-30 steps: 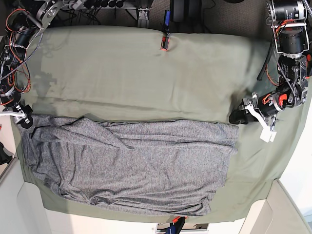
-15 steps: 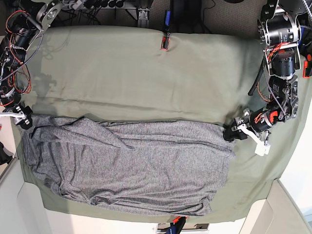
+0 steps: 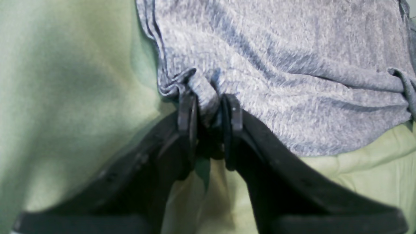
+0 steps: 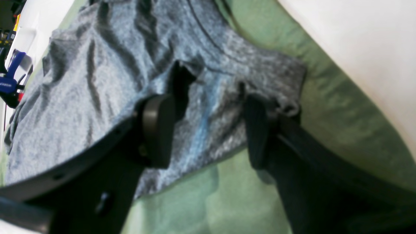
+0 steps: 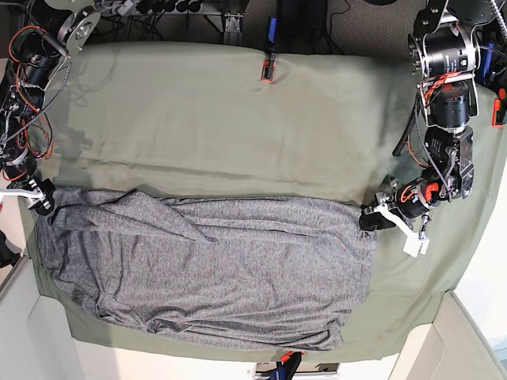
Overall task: Fold the T-shirt properly
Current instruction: 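Pull the folded edge back toward the robot with both grippers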
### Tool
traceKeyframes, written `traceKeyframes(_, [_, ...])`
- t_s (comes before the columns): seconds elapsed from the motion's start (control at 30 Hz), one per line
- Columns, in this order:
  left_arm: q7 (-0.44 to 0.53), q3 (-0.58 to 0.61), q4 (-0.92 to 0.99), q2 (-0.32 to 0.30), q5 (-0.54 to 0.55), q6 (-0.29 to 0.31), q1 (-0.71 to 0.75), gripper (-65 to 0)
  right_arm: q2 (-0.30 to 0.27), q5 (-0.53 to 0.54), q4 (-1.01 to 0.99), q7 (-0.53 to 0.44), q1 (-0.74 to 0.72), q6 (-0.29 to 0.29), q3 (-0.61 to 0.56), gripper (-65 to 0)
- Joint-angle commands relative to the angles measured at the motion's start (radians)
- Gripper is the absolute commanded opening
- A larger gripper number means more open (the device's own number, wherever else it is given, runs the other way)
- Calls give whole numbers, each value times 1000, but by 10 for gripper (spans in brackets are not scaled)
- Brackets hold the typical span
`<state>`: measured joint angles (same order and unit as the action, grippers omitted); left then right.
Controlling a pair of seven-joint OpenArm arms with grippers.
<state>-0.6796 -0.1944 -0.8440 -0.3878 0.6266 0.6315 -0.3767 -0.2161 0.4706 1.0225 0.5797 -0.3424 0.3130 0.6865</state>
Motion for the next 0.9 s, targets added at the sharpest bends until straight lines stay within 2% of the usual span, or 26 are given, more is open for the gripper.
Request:
traceKeyframes(0.0, [-4,-2,-12,-9,-17,0,-19,-523,-14,0,6,0,-17,-3,-2,-305])
traceKeyframes(0.1, [2,-2,-11,-9,-42,0,-16,-650,-13,0,0,-2,-18,-4,-2,-305])
traceKeyframes(0.17, [15,-2,-11,-9,-44,0,-16,-650,-10,-3,0,-16,-18,-4,-2,-322])
traceKeyframes(0.3, [37,-2,-11,-9,-43,0,-17,-650,5,-74,0,-58,-17,-3,-2,-545])
traceKeyframes(0.37, [37,-2,-11,-9,-43,0,-17,-650,9,-106,0,-76,-18,-2,-2,-630])
traceKeyframes(0.4, [37,-2,-11,-9,-42,0,-17,-650,9,-110,0,-84,-18,6,-2,-650])
traceKeyframes(0.63, [37,-2,-11,-9,-43,1,-16,-650,9,-111,0,-66,-16,59,-2,-650])
traceKeyframes(0.87, [57,-2,-11,-9,7,1,-16,-650,11,-112,0,-42,-17,62,-2,-650])
